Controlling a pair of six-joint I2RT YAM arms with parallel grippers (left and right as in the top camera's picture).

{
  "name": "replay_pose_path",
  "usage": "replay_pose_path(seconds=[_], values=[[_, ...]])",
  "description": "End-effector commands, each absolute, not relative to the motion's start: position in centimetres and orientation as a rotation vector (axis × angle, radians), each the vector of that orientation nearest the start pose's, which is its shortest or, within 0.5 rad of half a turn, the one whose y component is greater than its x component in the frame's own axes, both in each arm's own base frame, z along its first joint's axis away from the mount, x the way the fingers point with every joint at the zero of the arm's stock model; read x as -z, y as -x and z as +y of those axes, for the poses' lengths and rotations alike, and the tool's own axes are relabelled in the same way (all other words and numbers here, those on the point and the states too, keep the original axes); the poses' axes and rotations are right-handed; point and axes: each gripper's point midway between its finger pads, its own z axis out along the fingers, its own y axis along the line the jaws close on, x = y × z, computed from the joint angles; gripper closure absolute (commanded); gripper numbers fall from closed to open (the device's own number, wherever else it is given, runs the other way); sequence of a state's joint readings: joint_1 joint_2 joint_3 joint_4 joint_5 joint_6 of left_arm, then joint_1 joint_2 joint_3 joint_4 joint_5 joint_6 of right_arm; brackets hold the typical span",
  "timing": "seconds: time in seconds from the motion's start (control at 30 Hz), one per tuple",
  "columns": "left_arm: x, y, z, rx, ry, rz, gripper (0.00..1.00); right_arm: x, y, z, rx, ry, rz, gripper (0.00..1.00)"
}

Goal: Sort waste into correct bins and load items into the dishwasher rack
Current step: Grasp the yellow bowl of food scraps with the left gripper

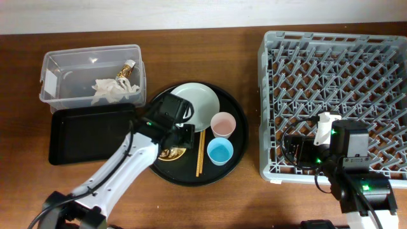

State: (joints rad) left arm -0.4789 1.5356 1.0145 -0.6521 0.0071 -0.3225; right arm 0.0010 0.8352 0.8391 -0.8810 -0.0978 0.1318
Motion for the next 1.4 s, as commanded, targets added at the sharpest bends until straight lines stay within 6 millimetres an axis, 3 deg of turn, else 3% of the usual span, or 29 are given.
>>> replay_pose_path(seconds=[0.0,0.47,0.53,0.6,0.73,1.0,1.17,1.37], values=[[-6.6,-29.8,-16.4,0.225,-0.191,2.768,0.42,-19.0,-24.6,1.9,-0.185,-0.108,2.425,0.02],[-2.0,-29.4,-16.2,0.202,-0.156,2.806,0.46,-18.9,-24.5,2.0,-0.190,-0.107,2.433,0.02],[-2.3,-30.1,-16.6,0.222,-0.154,2.771,0.52,-18.9,-24.5,1.9,-0.190,-0.107,2.433,0.02],[-2.5,-30.4,-16.7,0.229,-0.153,2.760,0.69,-18.9,-24.5,2.0,-0.190,-0.107,2.433,0.02],[-2.4,-30.3,-16.7,0.228,-0.154,2.762,0.90,-18.9,-24.4,1.9,-0.189,-0.108,2.436,0.02],[-1.9,-29.1,-15.8,0.179,-0.156,2.819,0.99,-18.8,-24.4,1.9,-0.189,-0.108,2.441,0.02],[-2.5,-29.5,-16.0,0.178,-0.153,2.807,0.99,-18.8,-24.3,1.9,-0.189,-0.108,2.441,0.02],[-7.5,-31.2,-15.7,0.169,-0.124,2.700,0.99,-18.8,-24.3,1.9,-0.188,-0.108,2.443,0.02]])
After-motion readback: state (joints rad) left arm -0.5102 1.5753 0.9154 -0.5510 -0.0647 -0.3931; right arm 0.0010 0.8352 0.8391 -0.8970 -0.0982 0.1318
